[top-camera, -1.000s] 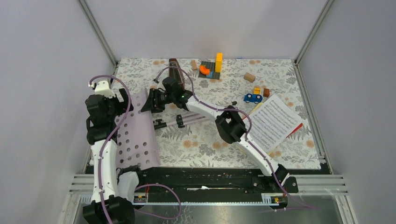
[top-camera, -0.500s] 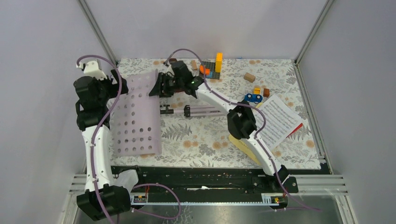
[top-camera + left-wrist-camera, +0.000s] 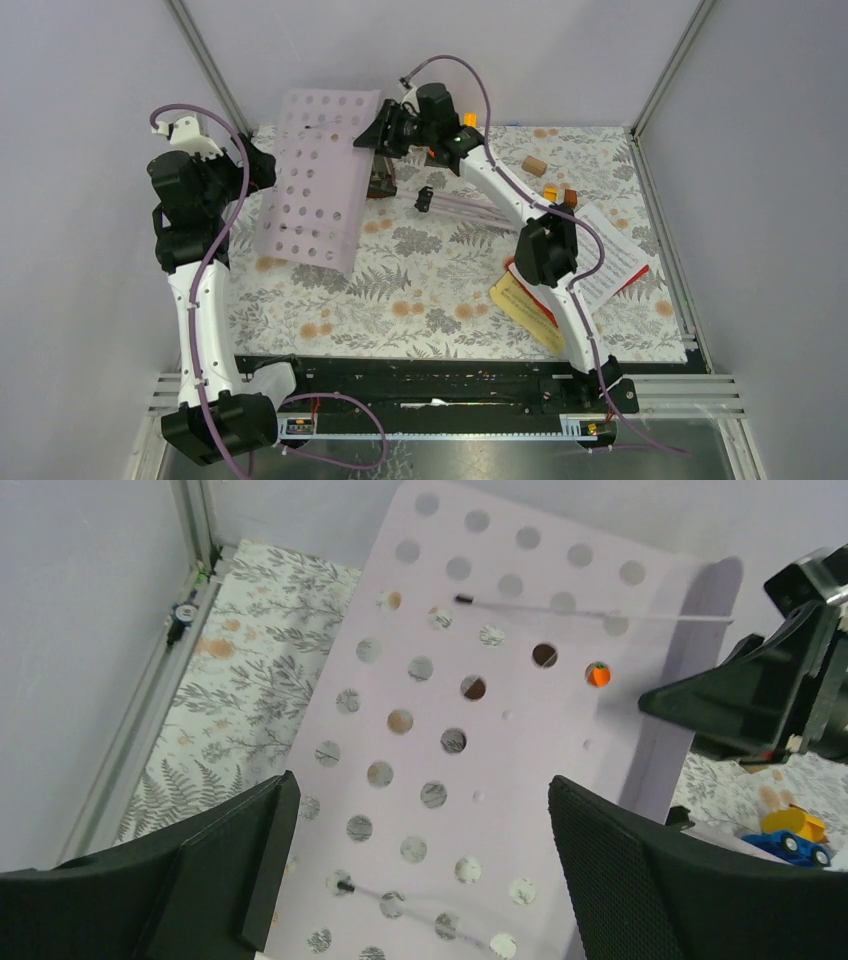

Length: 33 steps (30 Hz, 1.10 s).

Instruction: Set up the instrument practice props

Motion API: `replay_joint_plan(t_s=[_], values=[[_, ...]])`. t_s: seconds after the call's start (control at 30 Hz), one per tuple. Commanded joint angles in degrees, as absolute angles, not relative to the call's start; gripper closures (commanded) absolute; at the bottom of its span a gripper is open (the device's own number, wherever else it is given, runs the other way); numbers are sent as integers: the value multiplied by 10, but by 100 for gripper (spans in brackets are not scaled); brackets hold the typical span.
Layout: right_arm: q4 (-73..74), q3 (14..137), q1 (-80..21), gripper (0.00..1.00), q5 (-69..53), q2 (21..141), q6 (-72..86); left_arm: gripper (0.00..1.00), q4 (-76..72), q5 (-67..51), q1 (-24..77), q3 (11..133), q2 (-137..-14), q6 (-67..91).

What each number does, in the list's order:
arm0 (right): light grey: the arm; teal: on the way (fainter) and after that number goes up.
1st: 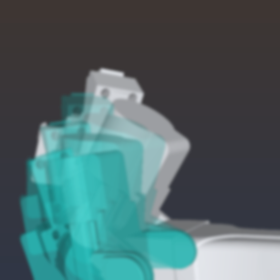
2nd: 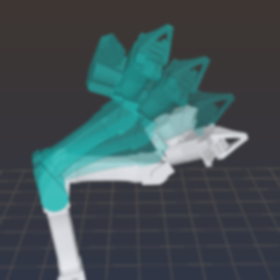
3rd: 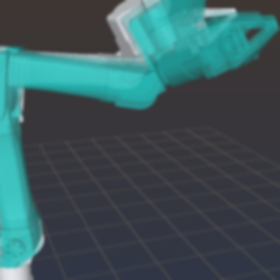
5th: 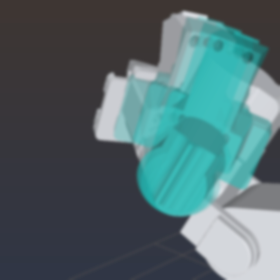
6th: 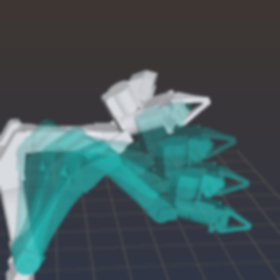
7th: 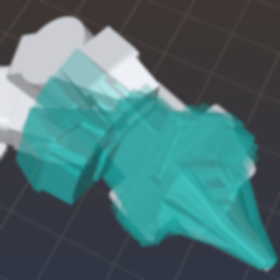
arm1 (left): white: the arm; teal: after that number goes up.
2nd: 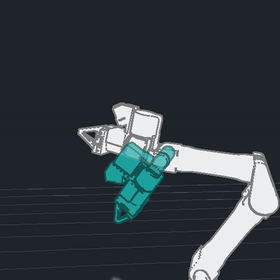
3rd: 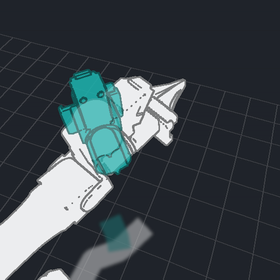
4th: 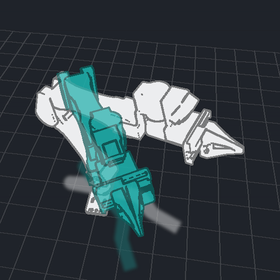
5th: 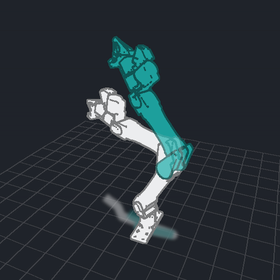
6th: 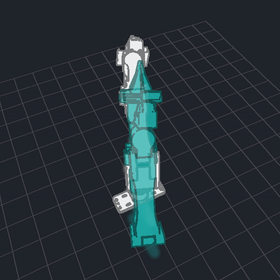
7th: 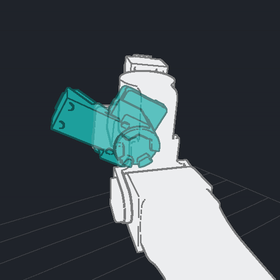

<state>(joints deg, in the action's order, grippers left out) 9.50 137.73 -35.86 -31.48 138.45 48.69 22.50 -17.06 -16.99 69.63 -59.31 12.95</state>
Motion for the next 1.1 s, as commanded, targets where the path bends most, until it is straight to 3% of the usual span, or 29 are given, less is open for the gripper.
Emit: replay_joint_plan(t_s=[0.0,0.6,0.83,1.07], values=[[-61,1446,-327,100,-377,1254,562,1,221,-197,-173,697,-588,158],[-182,1502,-220,100,-401,1191,674,1,241,-248,-172,713,-540,264],[-222,1471,-187,100,-413,1172,718,1,60,-338,-168,613,-554,366],[-252,1422,-169,100,-422,1147,745,1,-189,-353,-107,514,-596,481]])
